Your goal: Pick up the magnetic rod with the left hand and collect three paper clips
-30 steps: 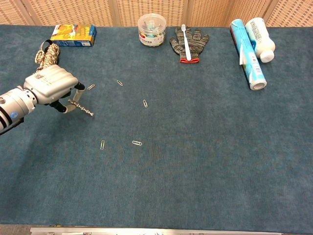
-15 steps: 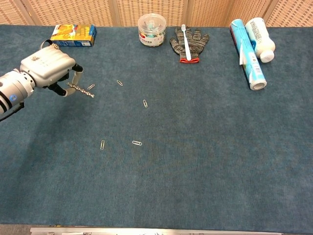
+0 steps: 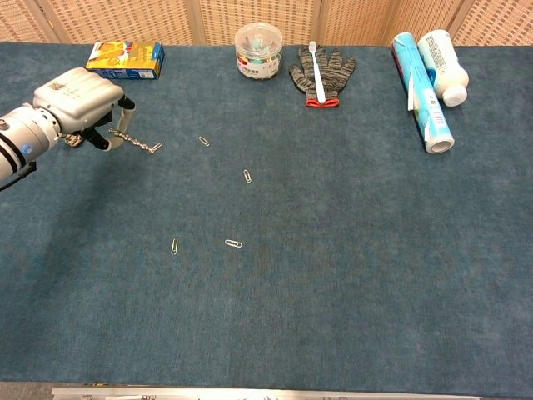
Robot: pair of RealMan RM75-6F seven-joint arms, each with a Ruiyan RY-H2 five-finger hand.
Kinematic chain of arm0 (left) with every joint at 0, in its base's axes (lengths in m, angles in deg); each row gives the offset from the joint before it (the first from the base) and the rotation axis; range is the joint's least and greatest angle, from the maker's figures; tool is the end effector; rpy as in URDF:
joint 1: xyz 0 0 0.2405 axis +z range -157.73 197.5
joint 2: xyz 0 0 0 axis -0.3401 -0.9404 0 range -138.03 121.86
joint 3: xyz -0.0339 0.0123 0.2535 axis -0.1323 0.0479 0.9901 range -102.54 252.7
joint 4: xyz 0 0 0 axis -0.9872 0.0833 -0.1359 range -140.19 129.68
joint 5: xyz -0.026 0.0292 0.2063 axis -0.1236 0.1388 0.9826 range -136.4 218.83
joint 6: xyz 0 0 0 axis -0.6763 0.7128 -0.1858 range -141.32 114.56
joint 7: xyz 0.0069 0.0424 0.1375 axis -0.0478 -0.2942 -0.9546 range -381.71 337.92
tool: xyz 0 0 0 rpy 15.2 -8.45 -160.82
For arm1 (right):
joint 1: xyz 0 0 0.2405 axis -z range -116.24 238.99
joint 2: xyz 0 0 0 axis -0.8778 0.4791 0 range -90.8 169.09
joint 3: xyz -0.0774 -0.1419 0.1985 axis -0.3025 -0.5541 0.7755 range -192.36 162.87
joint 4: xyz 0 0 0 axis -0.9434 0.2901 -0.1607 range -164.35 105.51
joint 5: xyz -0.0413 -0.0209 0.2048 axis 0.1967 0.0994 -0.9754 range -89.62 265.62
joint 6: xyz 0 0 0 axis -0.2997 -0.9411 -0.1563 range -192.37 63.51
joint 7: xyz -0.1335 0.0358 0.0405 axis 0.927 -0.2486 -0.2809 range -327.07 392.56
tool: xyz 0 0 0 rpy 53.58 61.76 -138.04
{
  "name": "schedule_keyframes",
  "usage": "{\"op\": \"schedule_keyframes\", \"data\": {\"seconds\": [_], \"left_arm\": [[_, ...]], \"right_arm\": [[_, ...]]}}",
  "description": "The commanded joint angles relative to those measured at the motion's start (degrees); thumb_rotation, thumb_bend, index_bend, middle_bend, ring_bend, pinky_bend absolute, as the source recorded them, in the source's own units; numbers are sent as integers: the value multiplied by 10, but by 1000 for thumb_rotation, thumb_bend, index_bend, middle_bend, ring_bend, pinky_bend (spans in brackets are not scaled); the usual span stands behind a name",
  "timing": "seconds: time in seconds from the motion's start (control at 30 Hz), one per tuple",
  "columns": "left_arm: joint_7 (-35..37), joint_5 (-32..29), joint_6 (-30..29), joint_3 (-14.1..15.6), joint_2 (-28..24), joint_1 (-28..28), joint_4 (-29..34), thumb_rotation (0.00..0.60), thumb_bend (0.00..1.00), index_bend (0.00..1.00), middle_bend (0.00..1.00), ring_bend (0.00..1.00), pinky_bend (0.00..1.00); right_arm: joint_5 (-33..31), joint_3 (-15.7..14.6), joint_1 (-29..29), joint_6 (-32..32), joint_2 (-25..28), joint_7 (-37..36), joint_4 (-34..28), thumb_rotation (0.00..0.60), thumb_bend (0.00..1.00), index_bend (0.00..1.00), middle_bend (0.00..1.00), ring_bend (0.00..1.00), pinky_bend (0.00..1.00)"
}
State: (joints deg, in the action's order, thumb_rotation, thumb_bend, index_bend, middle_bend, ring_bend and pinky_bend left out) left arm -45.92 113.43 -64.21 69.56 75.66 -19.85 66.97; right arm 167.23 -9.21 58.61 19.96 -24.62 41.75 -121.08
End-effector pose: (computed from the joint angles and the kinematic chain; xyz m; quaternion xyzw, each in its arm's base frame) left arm -0.2283 0.3619 0.0188 -0.8025 -0.2442 -0.2388 0.4892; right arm -0.3325 -0.1781 0.1741 0.5749 -0.3645 0.3148 0.6615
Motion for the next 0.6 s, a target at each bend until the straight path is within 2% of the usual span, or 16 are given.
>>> {"op": "schedule_keyframes", "data": {"seconds": [0.03,0.6], "left_arm": [[4,-6,10,0,7,-5,-14,600,342,583,1000,928,774],[19,-42,36,-10,37,-21,-72,600,343,586,1000,928,774]], "right_arm": [[-3,0,-1,-4,-1,-3,4,600,0,489,359,261,444],[-5,-4,-1,-12,-5,-8,11,600,0,489,359,261,444]]}}
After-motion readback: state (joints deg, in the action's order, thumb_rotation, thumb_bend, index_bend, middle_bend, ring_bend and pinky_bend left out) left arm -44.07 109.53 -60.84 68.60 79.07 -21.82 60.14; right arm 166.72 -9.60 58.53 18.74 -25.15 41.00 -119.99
